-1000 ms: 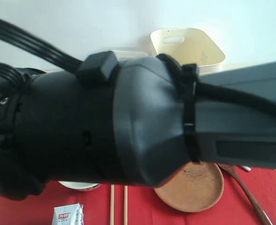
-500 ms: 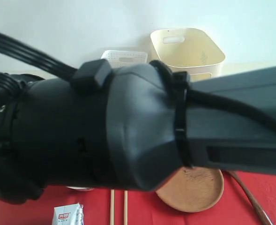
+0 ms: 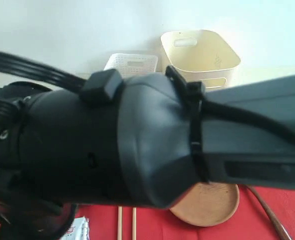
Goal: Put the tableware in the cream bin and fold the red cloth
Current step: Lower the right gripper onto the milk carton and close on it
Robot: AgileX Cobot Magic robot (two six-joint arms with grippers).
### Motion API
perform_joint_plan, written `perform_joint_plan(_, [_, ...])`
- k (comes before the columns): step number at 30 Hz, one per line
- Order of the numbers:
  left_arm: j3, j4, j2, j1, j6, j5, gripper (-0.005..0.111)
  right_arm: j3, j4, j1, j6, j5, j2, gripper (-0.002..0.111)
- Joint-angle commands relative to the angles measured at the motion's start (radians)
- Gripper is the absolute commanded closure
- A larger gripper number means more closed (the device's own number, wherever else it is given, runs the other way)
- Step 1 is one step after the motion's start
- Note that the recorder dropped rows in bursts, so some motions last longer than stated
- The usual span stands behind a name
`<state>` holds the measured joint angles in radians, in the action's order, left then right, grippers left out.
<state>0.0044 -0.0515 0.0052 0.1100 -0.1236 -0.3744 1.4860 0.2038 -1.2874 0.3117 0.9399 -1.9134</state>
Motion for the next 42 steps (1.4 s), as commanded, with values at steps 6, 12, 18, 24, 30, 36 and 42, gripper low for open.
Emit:
perform_joint_plan(6, [-0.004, 0.009, -0.005, -0.001, -0.011, 0.018, 0.107, -0.152, 0.034, 0.0, 0.082, 0.029, 0.038, 0.023])
perform_joint_plan(12, [-0.004, 0.009, -0.005, -0.001, -0.011, 0.018, 0.107, -0.207, -0.024, 0.032, 0.142, -0.097, 0.033, 0.023])
perform_joint_plan(18, [-0.004, 0.009, -0.005, -0.001, -0.011, 0.018, 0.107, -0.207, -0.181, 0.084, 0.148, -0.184, 0.022, 0.023])
perform_joint_plan(24, [-0.004, 0.009, -0.005, -0.001, -0.011, 0.018, 0.107, -0.193, -0.181, 0.086, 0.239, -0.18, -0.022, 0.02])
perform_joint_plan(30, [-0.004, 0.009, -0.005, -0.001, -0.011, 0.018, 0.107, -0.117, -0.181, 0.086, 0.287, -0.15, -0.087, 0.016])
perform_joint_plan(36, [-0.004, 0.009, -0.005, -0.001, -0.011, 0.018, 0.107, -0.022, -0.181, 0.086, 0.293, -0.027, -0.179, 0.016])
perform_joint_plan(42, [-0.004, 0.009, -0.005, -0.001, -0.011, 0.018, 0.107, -0.002, -0.181, 0.084, 0.274, -0.039, -0.229, 0.017])
